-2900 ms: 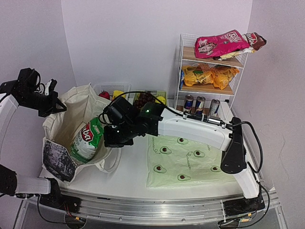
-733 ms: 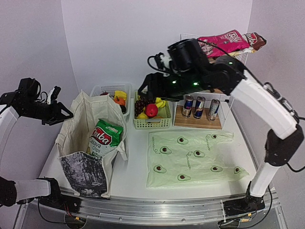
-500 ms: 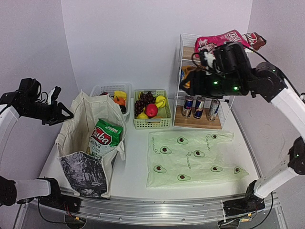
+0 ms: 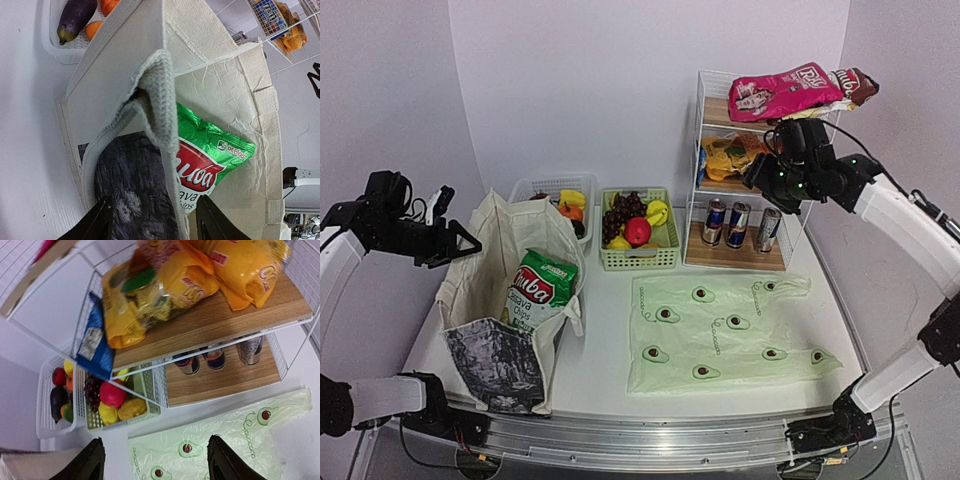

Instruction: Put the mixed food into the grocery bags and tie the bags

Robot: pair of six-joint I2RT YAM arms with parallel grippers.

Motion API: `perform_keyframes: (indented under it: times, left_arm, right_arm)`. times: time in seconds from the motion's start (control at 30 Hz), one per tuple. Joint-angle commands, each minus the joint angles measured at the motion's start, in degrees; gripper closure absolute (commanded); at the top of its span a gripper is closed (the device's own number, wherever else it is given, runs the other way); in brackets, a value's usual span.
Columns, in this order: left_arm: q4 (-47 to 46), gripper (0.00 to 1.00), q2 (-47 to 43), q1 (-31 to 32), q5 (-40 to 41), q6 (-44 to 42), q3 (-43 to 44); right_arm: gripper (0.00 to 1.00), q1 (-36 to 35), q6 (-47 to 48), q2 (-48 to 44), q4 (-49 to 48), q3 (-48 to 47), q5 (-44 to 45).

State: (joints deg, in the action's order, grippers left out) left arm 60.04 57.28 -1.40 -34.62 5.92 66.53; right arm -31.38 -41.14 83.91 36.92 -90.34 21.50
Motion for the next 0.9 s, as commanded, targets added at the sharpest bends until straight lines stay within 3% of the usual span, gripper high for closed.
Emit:
perform_keyframes:
  times: [0.0, 0.47, 0.87]
  left_arm:
    - [-3.1, 0.42, -1.2, 0.8, -0.9, 0.0, -1.3]
    - [-7.4, 0.38, -3.2, 2.5, 0.4, 0.4, -3.5]
    - [-9.4, 0.37, -3.4, 2.8, 0.2, 0.4, -3.2]
  right_arm:
    - [0.28, 2.5, -8.7, 1.8, -18.3, 4.1, 0.9]
    - [0.29, 4.8, -16.5, 14.5, -31.0, 0.1, 13.2]
    - [0.27, 6.5, -19.1, 23.1, -31.6, -7.2, 15.2]
